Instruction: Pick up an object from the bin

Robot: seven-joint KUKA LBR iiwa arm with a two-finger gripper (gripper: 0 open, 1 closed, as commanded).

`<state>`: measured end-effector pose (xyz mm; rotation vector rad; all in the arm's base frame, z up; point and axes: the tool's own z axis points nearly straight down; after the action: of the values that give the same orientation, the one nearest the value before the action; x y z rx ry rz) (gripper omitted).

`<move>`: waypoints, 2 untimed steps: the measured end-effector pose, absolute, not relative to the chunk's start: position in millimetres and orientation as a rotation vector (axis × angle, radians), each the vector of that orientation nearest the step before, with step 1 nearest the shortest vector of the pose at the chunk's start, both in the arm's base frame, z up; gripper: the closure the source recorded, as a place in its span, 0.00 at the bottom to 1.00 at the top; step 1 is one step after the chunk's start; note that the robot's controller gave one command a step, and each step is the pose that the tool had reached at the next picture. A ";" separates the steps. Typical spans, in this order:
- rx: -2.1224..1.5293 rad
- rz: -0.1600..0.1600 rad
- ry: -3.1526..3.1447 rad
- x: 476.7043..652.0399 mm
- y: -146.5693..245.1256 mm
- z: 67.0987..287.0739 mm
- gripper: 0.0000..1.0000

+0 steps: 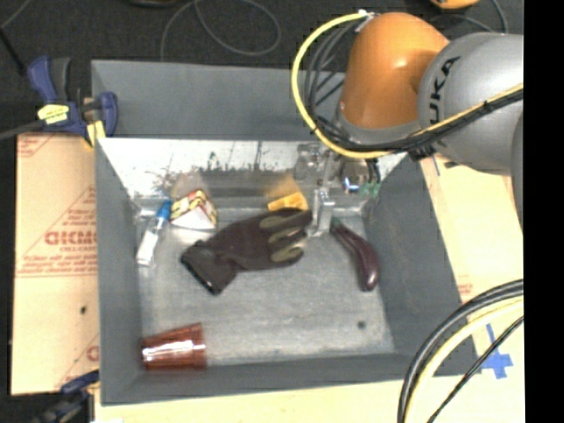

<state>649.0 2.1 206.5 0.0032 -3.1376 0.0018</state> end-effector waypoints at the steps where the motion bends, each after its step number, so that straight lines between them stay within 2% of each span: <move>1: 0.003 0.002 -3.146 650.4 2.1 211.8 0.00; 2: 0.075 0.003 -3.151 651.6 9.5 165.2 0.00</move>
Offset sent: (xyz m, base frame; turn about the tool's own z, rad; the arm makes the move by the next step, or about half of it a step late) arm -0.0016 0.0212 -0.1195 -0.1206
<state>651.6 9.5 165.2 0.0750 -3.1513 0.0032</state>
